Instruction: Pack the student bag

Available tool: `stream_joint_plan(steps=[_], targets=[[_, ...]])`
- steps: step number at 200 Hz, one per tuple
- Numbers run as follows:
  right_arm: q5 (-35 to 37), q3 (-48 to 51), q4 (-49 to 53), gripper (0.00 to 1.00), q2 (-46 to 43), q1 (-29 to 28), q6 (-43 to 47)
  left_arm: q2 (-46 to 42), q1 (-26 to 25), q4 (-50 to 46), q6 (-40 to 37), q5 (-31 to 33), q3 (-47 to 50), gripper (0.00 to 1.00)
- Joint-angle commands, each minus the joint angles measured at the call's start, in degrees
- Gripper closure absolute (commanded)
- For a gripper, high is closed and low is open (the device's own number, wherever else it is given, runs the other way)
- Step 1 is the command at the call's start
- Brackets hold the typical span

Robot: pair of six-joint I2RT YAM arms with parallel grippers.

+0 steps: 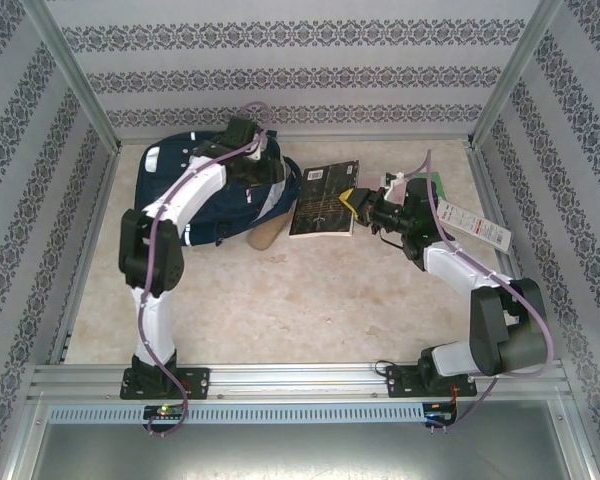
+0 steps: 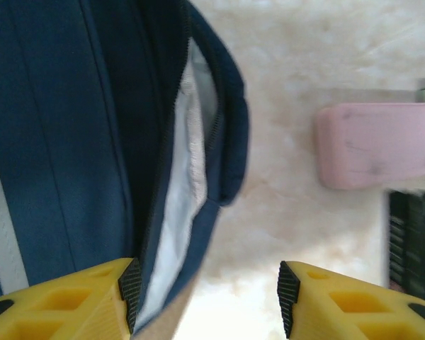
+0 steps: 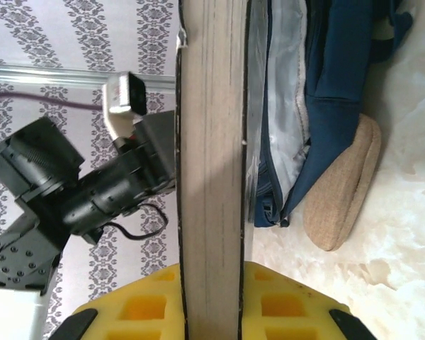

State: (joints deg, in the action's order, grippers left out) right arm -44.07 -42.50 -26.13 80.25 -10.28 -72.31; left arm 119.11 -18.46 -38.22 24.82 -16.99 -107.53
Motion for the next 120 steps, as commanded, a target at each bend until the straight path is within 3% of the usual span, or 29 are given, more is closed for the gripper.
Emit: stream_joint_plan(steps=[1,28,45,53,66,120], targets=[[0.22,1.07,-0.23,1.00,-2.92,0.38,2.66,5.34,-1.87,-8.21,-7.01,10.31,-6.96,0.44],[0.61,2.35,1.03,1.00,-5.06,0.40,3.00,11.14,-2.07,-10.39,-8.51,13.20,-13.16,0.45],[0.74,2.90,1.39,1.00,-5.80,0.37,3.31,13.27,-2.25,-11.33,-8.78,12.17,-15.52,0.59],[0.83,3.04,1.45,1.00,-5.98,0.36,3.32,13.51,-2.40,-11.36,-8.76,11.71,-15.87,0.71],[1.09,2.89,1.35,1.00,-5.74,0.40,3.41,13.04,-2.70,-11.36,-8.81,12.49,-15.94,1.00],[2.44,-2.63,-2.39,1.00,0.54,-2.19,4.36,-0.73,-3.01,-10.41,-8.30,16.54,-10.51,1.00]])
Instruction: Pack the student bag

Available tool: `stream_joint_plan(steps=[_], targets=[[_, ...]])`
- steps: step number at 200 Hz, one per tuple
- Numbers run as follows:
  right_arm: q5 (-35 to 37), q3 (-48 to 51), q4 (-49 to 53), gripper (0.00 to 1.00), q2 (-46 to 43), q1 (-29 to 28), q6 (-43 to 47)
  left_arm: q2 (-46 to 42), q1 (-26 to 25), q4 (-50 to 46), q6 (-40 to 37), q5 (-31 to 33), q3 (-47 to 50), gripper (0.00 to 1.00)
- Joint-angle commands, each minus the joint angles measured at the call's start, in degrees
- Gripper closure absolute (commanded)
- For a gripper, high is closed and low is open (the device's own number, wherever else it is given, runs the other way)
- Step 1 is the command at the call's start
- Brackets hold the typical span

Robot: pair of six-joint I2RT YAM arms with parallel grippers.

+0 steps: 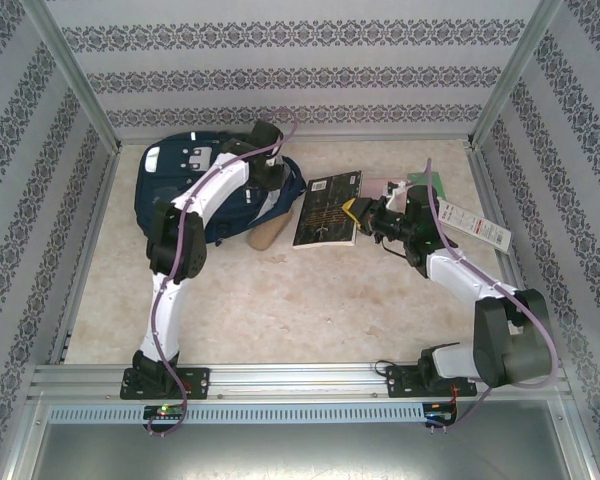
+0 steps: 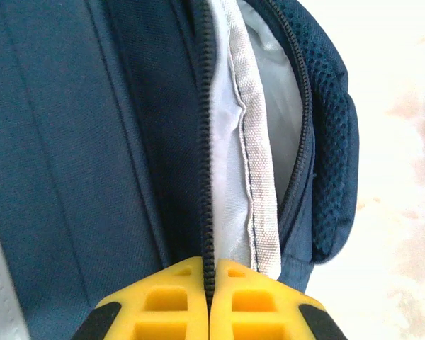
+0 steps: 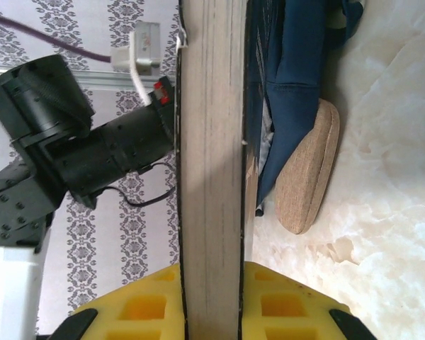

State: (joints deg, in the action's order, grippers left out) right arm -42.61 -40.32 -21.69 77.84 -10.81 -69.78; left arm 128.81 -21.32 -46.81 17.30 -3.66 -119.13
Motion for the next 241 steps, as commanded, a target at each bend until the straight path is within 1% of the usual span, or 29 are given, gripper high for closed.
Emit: stream_joint_plan(steps=[1,27,53,75,97,107,159,178,197,219,229,241], targets=[[1.01,-4.97,-6.94,1.00,3.20,-1.76,1.88,-10.83,-0.14,-1.90,-0.82,3.21,1.14,1.00],[1.69,-10.34,-9.25,1.00,9.49,-4.23,2.28,-17.22,-0.21,-3.07,-1.86,3.66,2.97,1.00],[2.42,-15.93,-13.11,1.00,16.92,-6.73,0.53,-23.50,0.26,-3.07,-3.37,4.04,5.75,1.00],[3.17,-21.14,-16.14,1.00,23.64,-9.31,-1.28,-27.85,1.60,-2.91,-3.17,1.77,7.67,1.00],[3.47,-26.98,-22.18,1.00,31.43,-11.86,-5.87,-32.10,2.93,-0.71,-2.19,-1.64,11.70,1.00],[3.56,-30.50,-23.19,1.00,34.89,-13.14,-7.13,-33.59,3.28,0.23,-1.60,-2.83,13.54,1.00],[8.31,-46.36,-21.20,1.00,48.89,-19.64,-8.93,-35.47,3.56,0.95,1.28,-6.48,14.14,1.00],[10.31,-52.21,-17.23,1.00,53.76,-21.56,-9.54,-36.50,3.55,2.13,2.58,-8.55,15.16,1.00],[14.31,-54.52,-15.36,1.00,57.03,-22.73,-11.59,-38.14,3.51,4.05,3.44,-10.39,17.17,1.00],[19.13,-54.96,-12.43,1.00,59.94,-23.03,-14.66,-40.10,3.56,5.78,4.17,-11.60,19.69,1.00],[20.03,-54.98,-12.36,1.00,61.10,-23.03,-16.11,-40.70,3.54,5.98,4.26,-11.76,20.27,1.00],[19.58,-56.33,-10.89,1.00,62.35,-23.10,-15.73,-41.10,3.49,6.07,4.15,-12.53,20.92,1.00]])
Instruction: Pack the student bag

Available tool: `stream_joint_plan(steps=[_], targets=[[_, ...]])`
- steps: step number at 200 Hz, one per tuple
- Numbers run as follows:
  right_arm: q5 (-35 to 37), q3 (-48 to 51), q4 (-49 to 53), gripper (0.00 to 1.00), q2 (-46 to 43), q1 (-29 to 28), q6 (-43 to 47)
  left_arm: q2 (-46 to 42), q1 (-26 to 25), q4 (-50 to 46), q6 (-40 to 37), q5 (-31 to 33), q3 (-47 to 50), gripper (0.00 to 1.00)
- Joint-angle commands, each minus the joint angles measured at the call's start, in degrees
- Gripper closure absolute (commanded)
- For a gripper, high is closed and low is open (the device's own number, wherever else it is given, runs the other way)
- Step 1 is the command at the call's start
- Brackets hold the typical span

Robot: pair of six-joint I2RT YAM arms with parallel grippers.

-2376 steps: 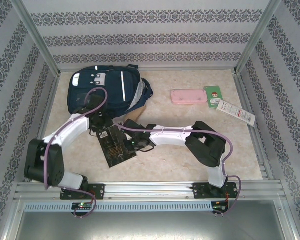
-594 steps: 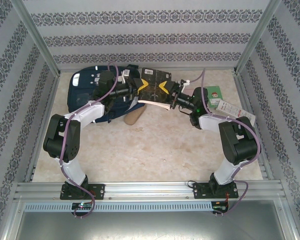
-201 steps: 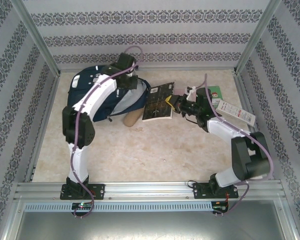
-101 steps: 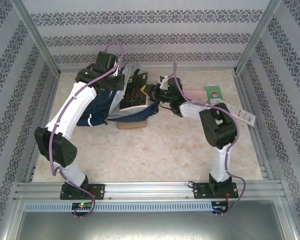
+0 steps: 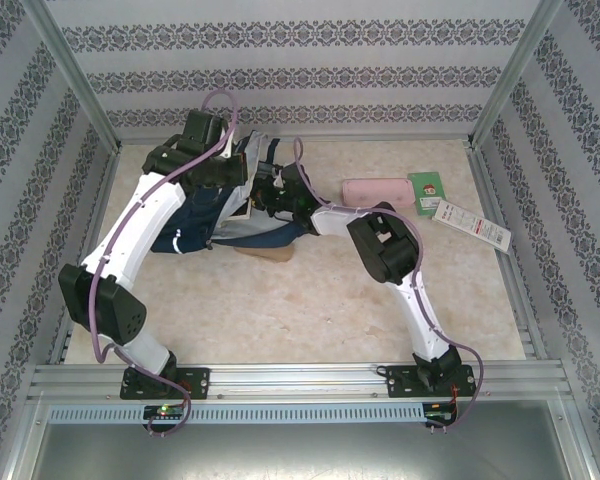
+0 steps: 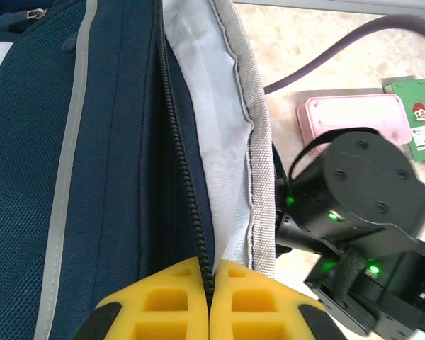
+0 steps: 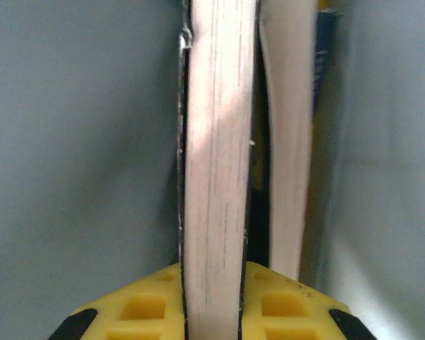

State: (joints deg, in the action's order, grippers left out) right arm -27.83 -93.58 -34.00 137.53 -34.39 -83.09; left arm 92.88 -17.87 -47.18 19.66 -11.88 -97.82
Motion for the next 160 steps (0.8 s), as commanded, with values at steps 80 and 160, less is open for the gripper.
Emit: stream_joint_plan(steps=[80,160], targets=[[-4.98,-20.98,15.43,0.73,9.46,-2.95,4.48,-5.25,0.06,8.83,2.47,-9.40,2.72,1.00],[-1.41,-8.25,28.48,0.54,-5.69,-1.07,19.94,-6.40,1.09,8.68,2.63,-8.15,4.74,1.00]])
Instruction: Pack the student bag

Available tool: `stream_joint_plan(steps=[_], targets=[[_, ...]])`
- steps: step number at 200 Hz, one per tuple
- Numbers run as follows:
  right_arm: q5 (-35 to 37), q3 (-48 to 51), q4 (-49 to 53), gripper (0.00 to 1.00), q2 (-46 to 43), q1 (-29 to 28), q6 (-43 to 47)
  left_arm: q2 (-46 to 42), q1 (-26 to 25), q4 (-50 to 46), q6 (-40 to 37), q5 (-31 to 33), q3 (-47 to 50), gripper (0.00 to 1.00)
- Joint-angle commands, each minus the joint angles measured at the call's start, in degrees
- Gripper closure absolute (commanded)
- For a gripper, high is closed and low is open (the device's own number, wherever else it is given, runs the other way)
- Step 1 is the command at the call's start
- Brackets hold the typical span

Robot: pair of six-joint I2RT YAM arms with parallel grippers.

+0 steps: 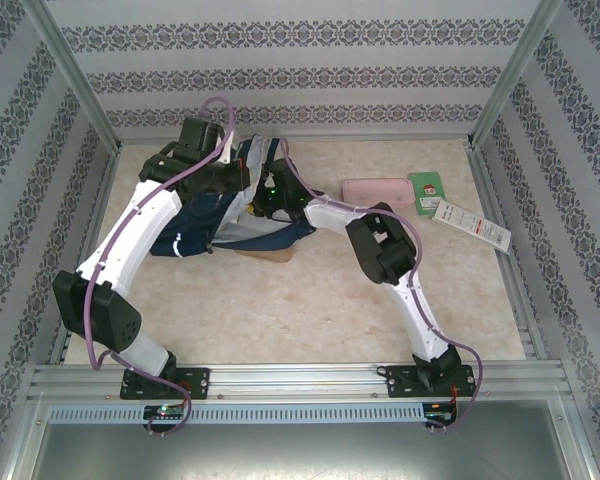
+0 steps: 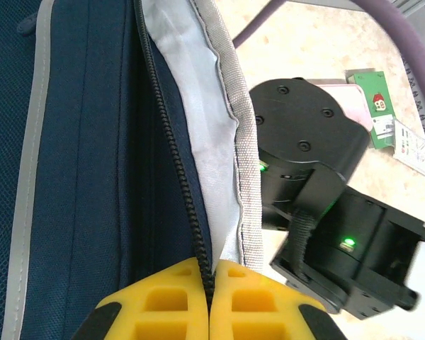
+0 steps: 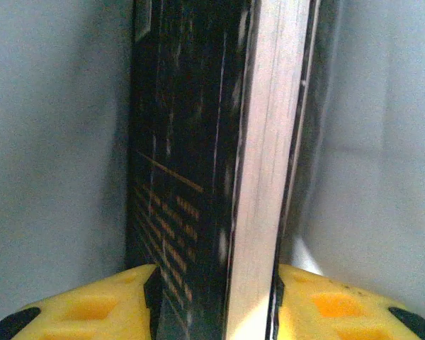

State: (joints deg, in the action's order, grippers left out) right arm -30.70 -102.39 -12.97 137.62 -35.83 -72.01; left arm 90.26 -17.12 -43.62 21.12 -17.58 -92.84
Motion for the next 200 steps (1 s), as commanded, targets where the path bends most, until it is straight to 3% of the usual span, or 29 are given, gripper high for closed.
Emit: stream_joint_plan(steps=[1,23,50,101,158,200], targets=[[1.57,0.58,7.93,0.54,-5.87,0.35,9.19,-3.77,0.34,5.12,1.18,-2.45,-0.24,1.00],[4.66,-0.30,14.83,0.56,-6.22,0.25,12.62,-3.86,0.43,5.53,1.45,-3.10,-0.13,1.00],[3.40,-5.21,17.96,0.73,-1.48,0.02,11.25,-3.87,0.47,6.21,2.05,-4.54,0.28,1.00],[2.40,-13.23,20.89,0.88,5.23,-1.50,10.67,-4.14,0.45,6.65,2.42,-6.13,1.03,1.00],[-2.44,-25.36,18.72,0.82,11.43,-3.77,9.20,-3.95,0.49,8.31,3.32,-7.98,1.95,1.00],[-3.27,-14.76,11.20,0.75,4.19,-2.88,8.18,-4.12,0.43,7.76,2.29,-6.61,2.69,1.00]])
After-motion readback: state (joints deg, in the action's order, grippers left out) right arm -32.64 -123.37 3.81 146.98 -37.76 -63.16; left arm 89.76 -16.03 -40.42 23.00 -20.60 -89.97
